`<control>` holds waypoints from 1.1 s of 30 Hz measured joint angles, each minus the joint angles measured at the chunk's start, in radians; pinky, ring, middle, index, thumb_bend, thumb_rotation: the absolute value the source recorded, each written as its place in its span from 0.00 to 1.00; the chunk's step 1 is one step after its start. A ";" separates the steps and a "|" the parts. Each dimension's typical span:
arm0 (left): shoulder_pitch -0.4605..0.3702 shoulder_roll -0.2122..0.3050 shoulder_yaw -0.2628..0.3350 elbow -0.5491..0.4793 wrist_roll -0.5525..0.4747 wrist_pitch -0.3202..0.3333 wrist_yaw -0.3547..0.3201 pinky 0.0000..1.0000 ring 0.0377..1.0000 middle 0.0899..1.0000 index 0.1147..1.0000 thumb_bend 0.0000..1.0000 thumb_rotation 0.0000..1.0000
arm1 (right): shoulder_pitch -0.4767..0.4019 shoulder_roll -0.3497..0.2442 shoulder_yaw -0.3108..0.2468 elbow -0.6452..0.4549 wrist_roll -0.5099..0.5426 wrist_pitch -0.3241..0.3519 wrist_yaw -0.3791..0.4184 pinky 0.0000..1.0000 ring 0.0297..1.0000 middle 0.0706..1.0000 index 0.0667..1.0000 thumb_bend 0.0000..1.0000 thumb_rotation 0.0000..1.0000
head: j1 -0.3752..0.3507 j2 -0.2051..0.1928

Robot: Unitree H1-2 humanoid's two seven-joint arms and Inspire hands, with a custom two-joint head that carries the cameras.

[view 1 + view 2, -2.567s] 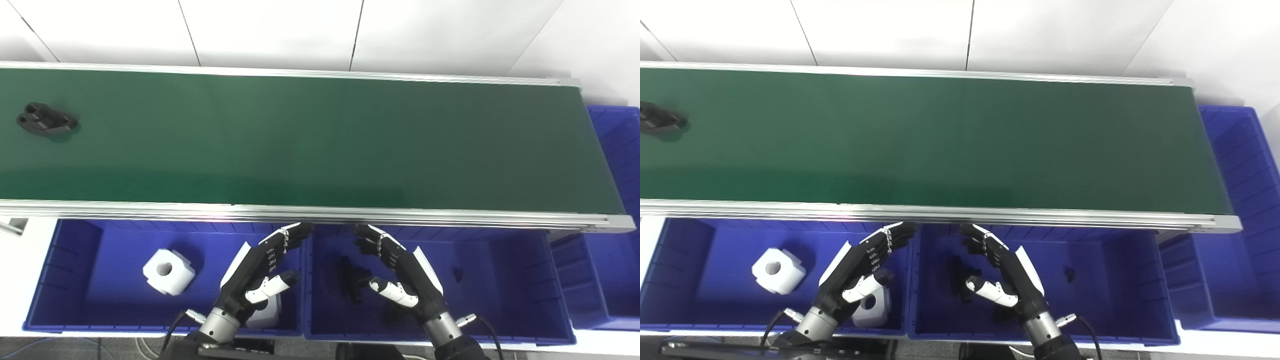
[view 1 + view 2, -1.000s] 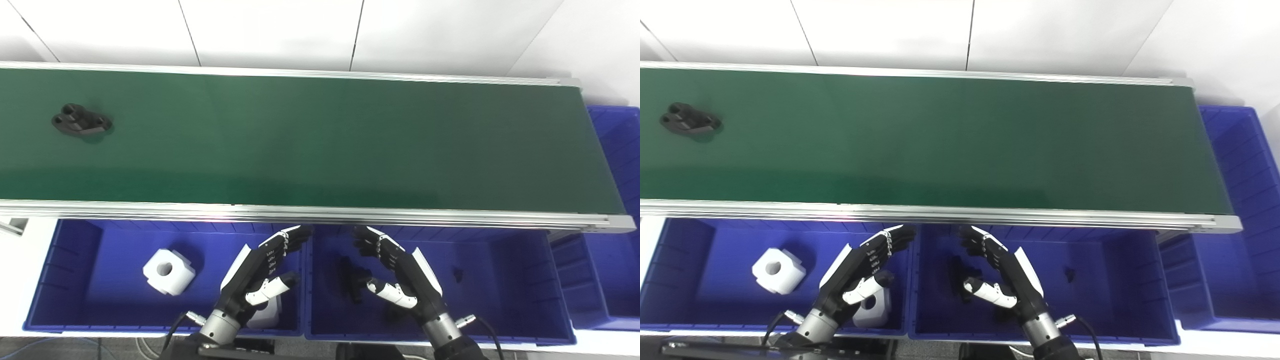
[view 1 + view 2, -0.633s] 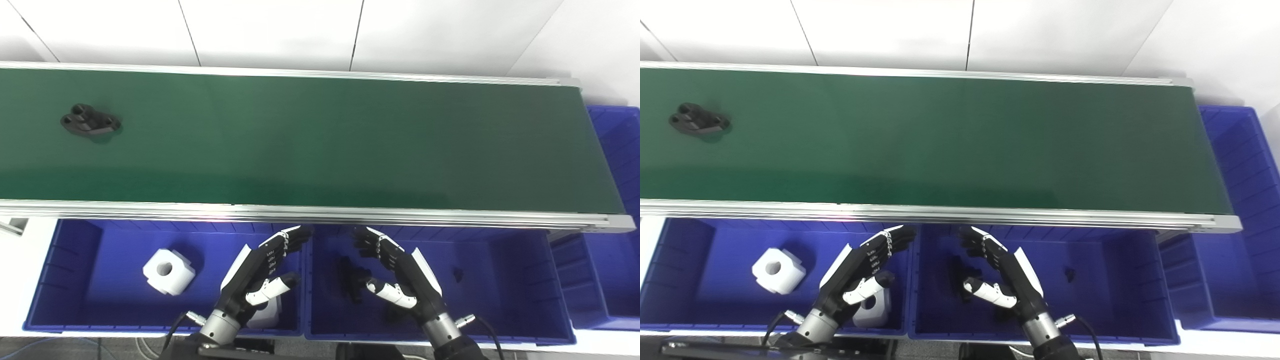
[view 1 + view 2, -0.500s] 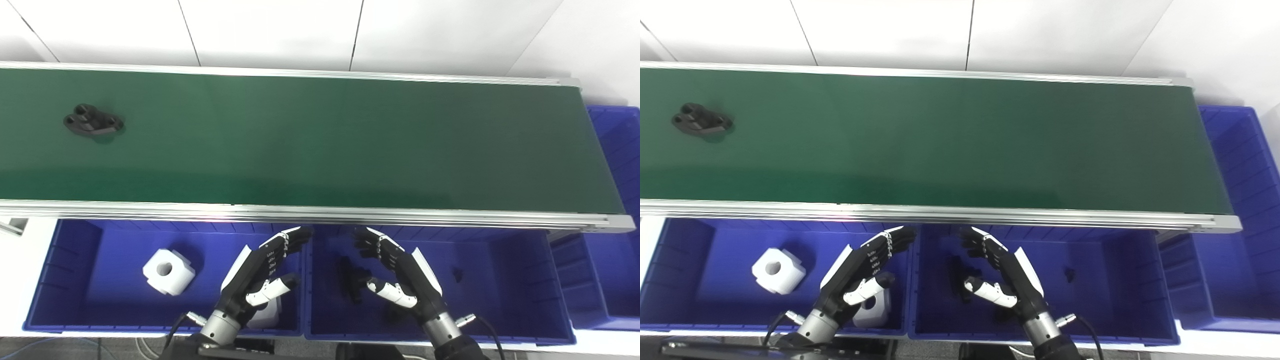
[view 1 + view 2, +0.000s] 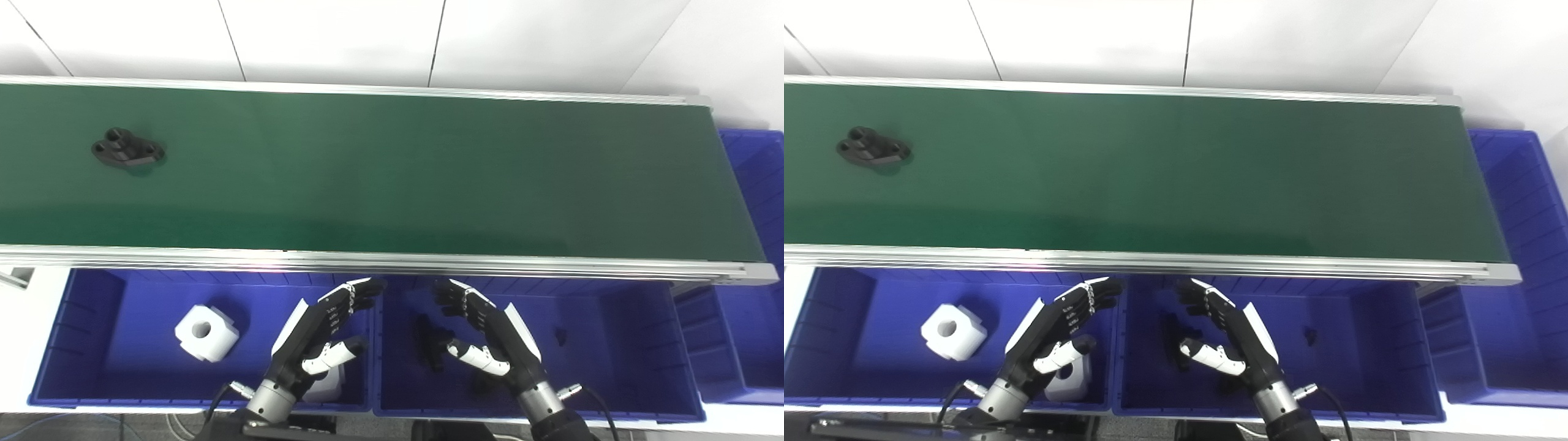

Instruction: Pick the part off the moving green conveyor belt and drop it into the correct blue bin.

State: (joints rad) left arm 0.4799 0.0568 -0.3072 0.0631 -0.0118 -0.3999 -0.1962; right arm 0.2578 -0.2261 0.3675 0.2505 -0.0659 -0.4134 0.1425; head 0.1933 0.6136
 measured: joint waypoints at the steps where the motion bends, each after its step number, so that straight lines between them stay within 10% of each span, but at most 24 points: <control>1: 0.001 0.000 0.000 0.000 0.000 -0.007 0.000 0.83 0.85 0.82 0.73 0.89 0.70 | -0.001 -0.001 0.001 0.002 0.000 0.000 0.000 0.76 0.80 0.81 0.82 0.85 0.71 | 0.000 0.000; 33: -0.103 -0.007 0.017 0.173 -0.001 -0.061 0.001 0.80 0.82 0.79 0.70 0.86 0.65 | -0.073 0.015 -0.024 0.178 0.043 -0.002 0.047 0.75 0.78 0.80 0.78 0.90 0.72 | 0.109 -0.195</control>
State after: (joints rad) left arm 0.3767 0.0499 -0.2899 0.2363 -0.0127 -0.4609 -0.1956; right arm 0.1849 -0.2115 0.3432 0.4284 -0.0232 -0.4154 0.1892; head 0.3021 0.4188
